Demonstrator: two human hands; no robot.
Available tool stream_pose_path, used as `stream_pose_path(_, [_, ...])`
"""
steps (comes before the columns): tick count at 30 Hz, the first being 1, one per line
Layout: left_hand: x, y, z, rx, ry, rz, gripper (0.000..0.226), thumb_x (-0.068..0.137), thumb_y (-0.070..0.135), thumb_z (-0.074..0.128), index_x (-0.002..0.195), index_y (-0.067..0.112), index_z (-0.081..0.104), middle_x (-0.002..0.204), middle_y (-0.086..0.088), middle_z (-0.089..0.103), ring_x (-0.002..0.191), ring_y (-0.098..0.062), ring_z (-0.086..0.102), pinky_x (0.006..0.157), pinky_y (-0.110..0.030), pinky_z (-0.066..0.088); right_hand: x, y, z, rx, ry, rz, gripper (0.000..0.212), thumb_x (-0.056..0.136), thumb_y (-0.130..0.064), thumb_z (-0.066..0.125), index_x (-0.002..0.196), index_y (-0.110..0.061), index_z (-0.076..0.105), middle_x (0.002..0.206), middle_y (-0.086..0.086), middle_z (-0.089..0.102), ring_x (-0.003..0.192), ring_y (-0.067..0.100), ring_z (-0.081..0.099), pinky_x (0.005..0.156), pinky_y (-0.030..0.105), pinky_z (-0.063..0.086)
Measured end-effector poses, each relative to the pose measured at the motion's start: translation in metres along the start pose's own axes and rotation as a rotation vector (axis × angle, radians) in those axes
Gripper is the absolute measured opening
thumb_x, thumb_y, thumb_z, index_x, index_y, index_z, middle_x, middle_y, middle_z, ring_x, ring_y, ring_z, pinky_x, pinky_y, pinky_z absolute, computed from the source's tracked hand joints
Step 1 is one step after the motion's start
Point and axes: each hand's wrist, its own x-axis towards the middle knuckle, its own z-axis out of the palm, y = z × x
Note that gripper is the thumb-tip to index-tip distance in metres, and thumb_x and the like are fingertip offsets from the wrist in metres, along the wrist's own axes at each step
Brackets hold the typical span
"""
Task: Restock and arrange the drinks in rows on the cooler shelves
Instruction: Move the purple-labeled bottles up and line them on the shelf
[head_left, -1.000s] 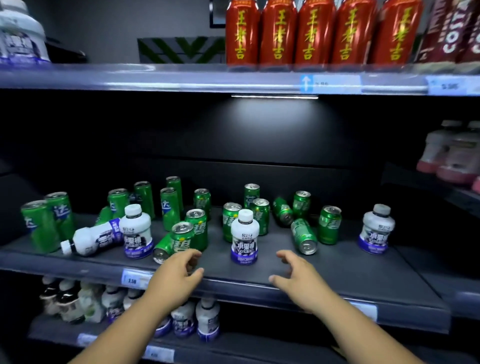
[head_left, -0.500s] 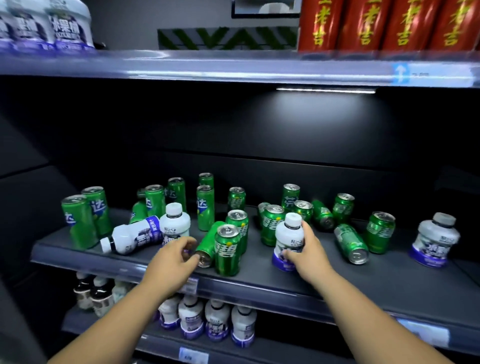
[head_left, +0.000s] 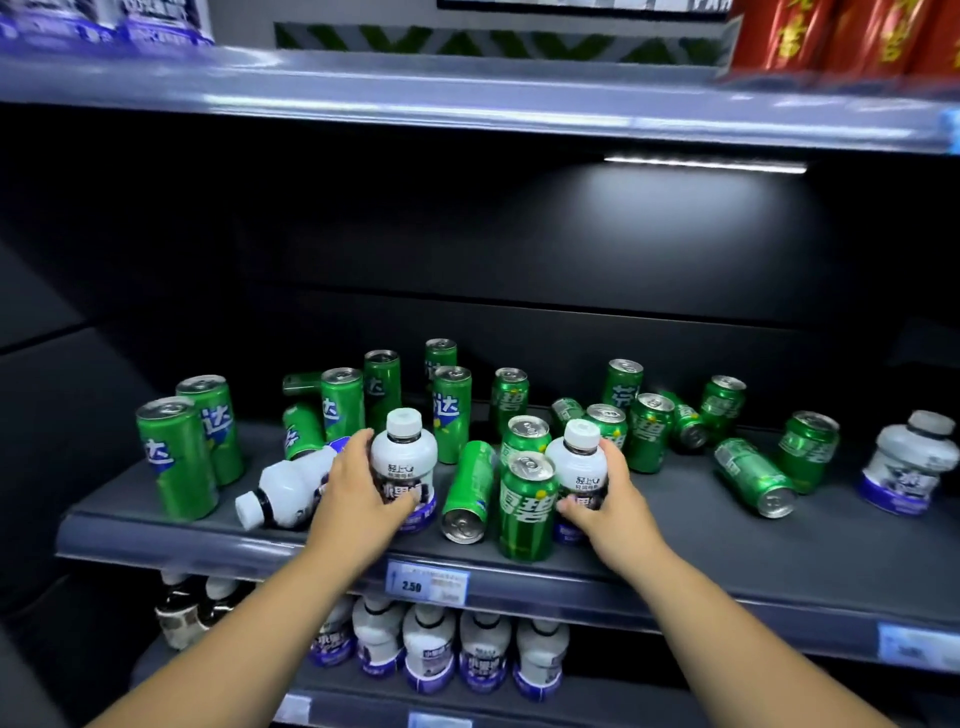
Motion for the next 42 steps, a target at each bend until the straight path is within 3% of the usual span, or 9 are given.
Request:
stream_pose_path(7, [0.014, -0.011, 0.016, -0.191, -0.128, -0.022, 0.102, 0.070, 0.027, 0.087, 0.149, 0.023, 0.023, 0.136, 0.002, 0.053, 0.123, -0.024, 0.053, 0.098, -0.035, 0.042, -0.008, -0.012, 0.007, 0.071, 0.060, 0.059, 0.086, 0.081, -0.008, 0.079, 0.147, -0.032, 0.031, 0.125, -0.007, 0.059, 0.110, 0.014, 0.058, 0.091, 0.027, 0.043])
stream_pose_path(11, [0.023, -0.013, 0.020, -0.278, -0.141, -0.095, 0.074, 0.068, 0.023, 0.088, 0.126, 0.019, 0.043, 0.115, 0.002, 0.061, 0.111, -0.026, 0.059, 0.088, -0.034, 0.042, -0.014, -0.015, 0.003, 0.099, 0.105, 0.075, 0.088, 0.075, -0.008, 0.083, 0.146, -0.033, 0.036, 0.130, -0.003, 0.061, 0.110, 0.012, 0.061, 0.100, 0.034, 0.049])
stream_pose_path(15, [0.020, -0.002, 0.011, -0.302, -0.114, -0.053, 0.072, 0.065, 0.027, 0.090, 0.119, 0.027, 0.043, 0.110, 0.006, 0.063, 0.103, -0.020, 0.062, 0.087, -0.036, 0.046, -0.022, -0.037, -0.018, 0.109, 0.134, 0.025, 0.083, 0.072, -0.007, 0.084, 0.138, -0.039, 0.043, 0.123, -0.010, 0.065, 0.107, 0.004, 0.062, 0.100, 0.037, 0.051])
stream_pose_path(18, [0.015, 0.025, -0.004, -0.370, -0.067, 0.027, 0.073, 0.062, 0.029, 0.091, 0.117, 0.033, 0.043, 0.108, 0.011, 0.063, 0.100, -0.016, 0.062, 0.089, -0.037, 0.049, -0.025, -0.066, -0.039, 0.107, 0.146, -0.064, 0.081, 0.067, -0.014, 0.086, 0.128, -0.050, 0.046, 0.117, -0.013, 0.068, 0.107, 0.007, 0.065, 0.099, 0.038, 0.052])
stream_pose_path(27, [-0.007, 0.157, -0.074, -0.554, -0.018, 0.264, 0.065, 0.061, 0.021, 0.093, 0.110, 0.030, 0.051, 0.097, 0.016, 0.067, 0.082, 0.009, 0.064, 0.072, -0.017, 0.048, -0.056, -0.174, -0.107, 0.235, 0.201, -0.311, 0.078, 0.067, -0.008, 0.084, 0.132, -0.037, 0.050, 0.113, -0.003, 0.072, 0.102, 0.016, 0.070, 0.088, 0.035, 0.056])
stream_pose_path(32, [-0.016, 0.212, -0.116, -0.622, 0.034, 0.347, 0.061, 0.056, 0.026, 0.093, 0.104, 0.029, 0.055, 0.097, 0.009, 0.071, 0.087, -0.005, 0.069, 0.080, -0.029, 0.054, -0.075, -0.224, -0.152, 0.240, 0.222, -0.381, 0.079, 0.073, -0.004, 0.084, 0.134, -0.036, 0.045, 0.105, -0.008, 0.072, 0.091, 0.000, 0.069, 0.075, 0.016, 0.053])
stream_pose_path(34, [-0.018, 0.226, -0.135, -0.608, 0.050, 0.394, 0.058, 0.058, 0.023, 0.093, 0.101, 0.030, 0.055, 0.097, 0.010, 0.070, 0.088, -0.005, 0.068, 0.080, -0.028, 0.053, -0.081, -0.243, -0.163, 0.249, 0.234, -0.401, 0.079, 0.075, -0.006, 0.083, 0.137, -0.033, 0.043, 0.106, -0.007, 0.072, 0.089, -0.002, 0.069, 0.073, 0.013, 0.053])
stream_pose_path(38, [-0.014, 0.242, -0.175, -0.595, 0.050, 0.444, 0.064, 0.053, 0.032, 0.093, 0.106, 0.028, 0.058, 0.099, 0.009, 0.072, 0.090, -0.005, 0.069, 0.082, -0.029, 0.053, -0.087, -0.279, -0.174, 0.205, 0.252, -0.456, 0.077, 0.073, -0.014, 0.085, 0.135, -0.037, 0.044, 0.102, -0.010, 0.075, 0.096, 0.006, 0.070, 0.088, 0.031, 0.055])
stream_pose_path(42, [0.007, 0.243, -0.213, -0.566, 0.063, 0.458, 0.062, 0.058, 0.031, 0.093, 0.109, 0.028, 0.059, 0.100, 0.009, 0.073, 0.092, -0.008, 0.069, 0.084, -0.033, 0.055, -0.078, -0.318, -0.171, 0.145, 0.255, -0.522, 0.074, 0.074, -0.017, 0.085, 0.131, -0.038, 0.042, 0.102, -0.011, 0.072, 0.092, 0.001, 0.068, 0.080, 0.025, 0.055])
